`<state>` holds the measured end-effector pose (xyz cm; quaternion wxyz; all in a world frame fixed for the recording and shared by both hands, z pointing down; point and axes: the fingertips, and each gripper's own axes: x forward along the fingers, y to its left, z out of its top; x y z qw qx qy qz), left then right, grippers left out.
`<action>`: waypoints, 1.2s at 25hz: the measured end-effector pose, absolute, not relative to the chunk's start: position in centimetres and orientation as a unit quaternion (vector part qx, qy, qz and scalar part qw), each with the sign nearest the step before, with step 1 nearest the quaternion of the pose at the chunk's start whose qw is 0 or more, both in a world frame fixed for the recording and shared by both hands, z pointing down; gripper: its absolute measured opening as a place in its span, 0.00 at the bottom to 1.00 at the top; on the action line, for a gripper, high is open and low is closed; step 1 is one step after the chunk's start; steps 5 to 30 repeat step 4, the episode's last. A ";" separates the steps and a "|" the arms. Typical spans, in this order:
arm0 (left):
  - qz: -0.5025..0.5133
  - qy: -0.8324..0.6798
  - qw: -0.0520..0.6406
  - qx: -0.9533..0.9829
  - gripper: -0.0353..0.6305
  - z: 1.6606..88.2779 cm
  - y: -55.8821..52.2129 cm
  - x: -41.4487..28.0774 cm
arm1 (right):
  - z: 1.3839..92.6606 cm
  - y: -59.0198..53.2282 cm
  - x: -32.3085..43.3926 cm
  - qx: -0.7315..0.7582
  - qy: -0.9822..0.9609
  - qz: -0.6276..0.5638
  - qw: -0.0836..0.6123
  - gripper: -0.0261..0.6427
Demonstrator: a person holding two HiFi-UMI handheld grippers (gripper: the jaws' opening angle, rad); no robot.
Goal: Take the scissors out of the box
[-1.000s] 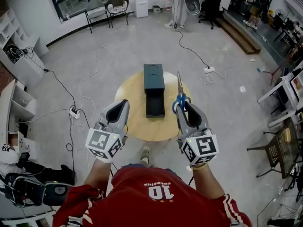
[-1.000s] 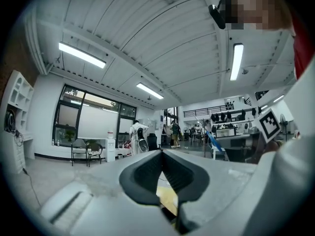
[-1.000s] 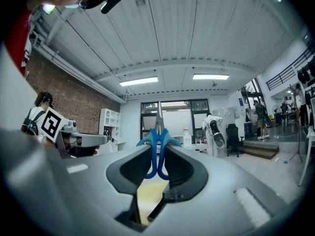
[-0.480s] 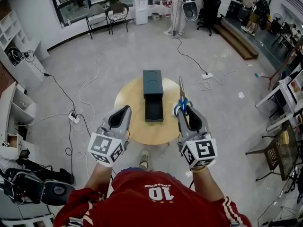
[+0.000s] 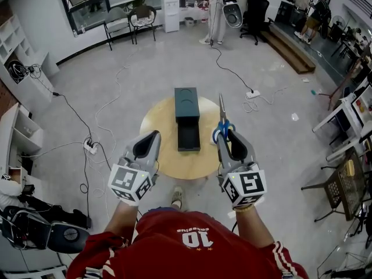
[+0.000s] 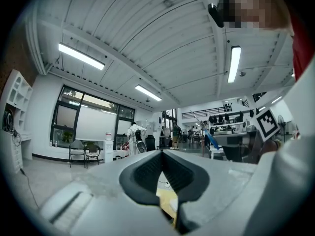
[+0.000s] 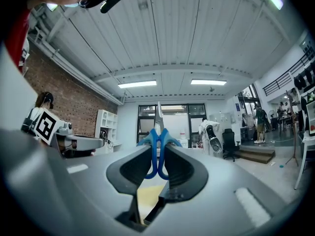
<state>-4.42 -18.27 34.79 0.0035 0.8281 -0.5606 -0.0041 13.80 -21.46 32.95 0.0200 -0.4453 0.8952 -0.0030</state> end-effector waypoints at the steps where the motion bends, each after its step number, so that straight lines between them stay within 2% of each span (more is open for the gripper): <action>1: -0.005 -0.561 0.004 0.828 0.06 34.7 -18.3 -4.5 | 32.9 -21.5 13.7 -0.445 0.895 -0.003 0.020 0.16; 30: -0.006 -0.560 0.003 0.828 0.06 34.3 -18.5 -4.7 | 32.6 -21.6 13.5 -0.445 0.895 -0.004 0.021 0.16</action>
